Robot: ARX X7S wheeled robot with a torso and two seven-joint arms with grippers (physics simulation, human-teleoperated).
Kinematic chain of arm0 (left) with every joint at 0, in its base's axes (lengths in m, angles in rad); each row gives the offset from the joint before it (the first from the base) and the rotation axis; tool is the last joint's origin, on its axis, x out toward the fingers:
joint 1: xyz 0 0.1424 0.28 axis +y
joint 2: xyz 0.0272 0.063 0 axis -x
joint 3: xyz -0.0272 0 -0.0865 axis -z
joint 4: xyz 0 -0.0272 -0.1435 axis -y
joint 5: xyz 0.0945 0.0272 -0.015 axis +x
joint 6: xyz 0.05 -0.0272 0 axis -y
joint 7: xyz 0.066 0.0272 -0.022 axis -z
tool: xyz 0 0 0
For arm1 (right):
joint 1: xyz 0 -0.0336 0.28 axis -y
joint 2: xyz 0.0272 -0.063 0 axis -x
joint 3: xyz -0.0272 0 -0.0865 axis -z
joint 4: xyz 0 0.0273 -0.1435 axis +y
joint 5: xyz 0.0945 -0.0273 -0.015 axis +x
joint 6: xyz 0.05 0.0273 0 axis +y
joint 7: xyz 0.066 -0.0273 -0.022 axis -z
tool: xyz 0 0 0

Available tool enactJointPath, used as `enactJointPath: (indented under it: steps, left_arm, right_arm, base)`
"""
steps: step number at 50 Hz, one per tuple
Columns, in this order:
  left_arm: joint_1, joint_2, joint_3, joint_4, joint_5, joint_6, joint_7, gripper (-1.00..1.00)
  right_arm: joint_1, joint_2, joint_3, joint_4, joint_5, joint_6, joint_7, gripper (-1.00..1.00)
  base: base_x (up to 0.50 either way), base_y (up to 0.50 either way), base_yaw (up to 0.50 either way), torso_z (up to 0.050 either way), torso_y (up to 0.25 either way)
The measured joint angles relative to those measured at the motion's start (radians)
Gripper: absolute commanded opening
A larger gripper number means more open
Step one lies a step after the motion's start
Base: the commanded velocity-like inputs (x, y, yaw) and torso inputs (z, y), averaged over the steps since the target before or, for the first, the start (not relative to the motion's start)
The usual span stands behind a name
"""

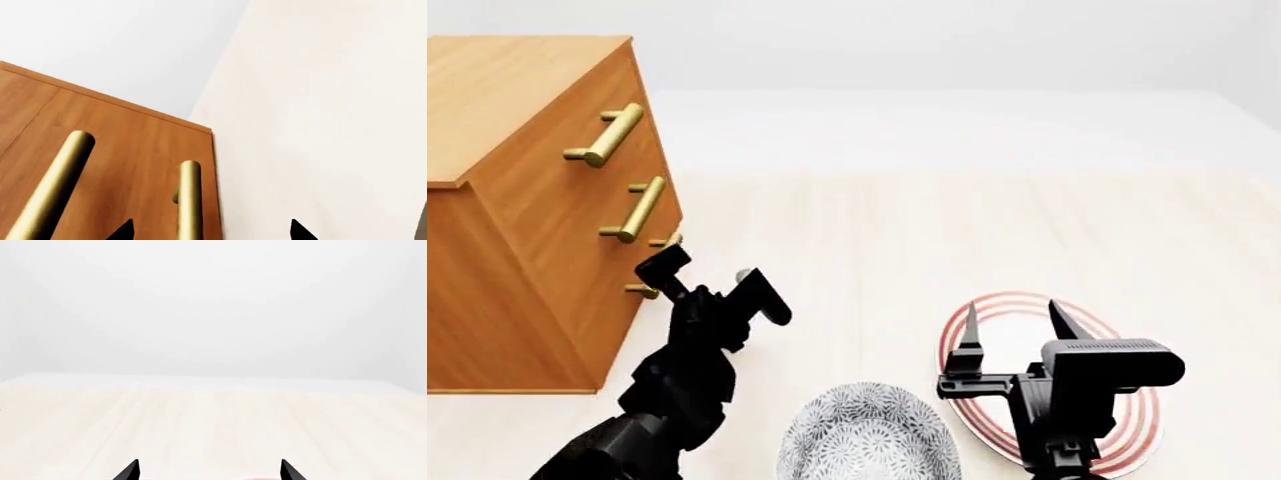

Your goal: Open the bottom drawer of the cabinet.

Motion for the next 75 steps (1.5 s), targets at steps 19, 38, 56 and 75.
enactJointPath:
  steps: [19, 38, 56, 75]
  left_arm:
    - [-0.012, -0.030, 0.101, -0.022, -0.130, -0.032, -0.042, 1.00]
    - [-0.022, -0.051, 0.111, -0.022, -0.190, -0.075, -0.045, 1.00]
    - [-0.023, -0.066, 0.102, -0.025, -0.206, -0.114, -0.055, -1.00]
    - [-0.031, -0.061, 0.059, -0.053, -0.178, -0.087, -0.018, -1.00]
  right_arm:
    - [-0.006, 0.007, -0.002, 0.016, 0.016, -0.020, 0.003, 1.00]
    - [-0.009, 0.018, -0.010, -0.010, 0.026, -0.009, 0.016, 1.00]
    - [-0.006, 0.025, -0.015, -0.034, 0.039, 0.001, 0.027, 1.00]
    - [-0.005, 0.033, -0.019, -0.039, 0.048, 0.000, 0.034, 1.00]
  base:
    - [0.00, 0.00, 0.00, 0.000, 0.000]
    - [0.00, 0.00, 0.00, 0.000, 0.000]
    - [0.00, 0.00, 0.00, 0.000, 0.000]
    - [0.00, 0.00, 0.00, -0.001, 0.000]
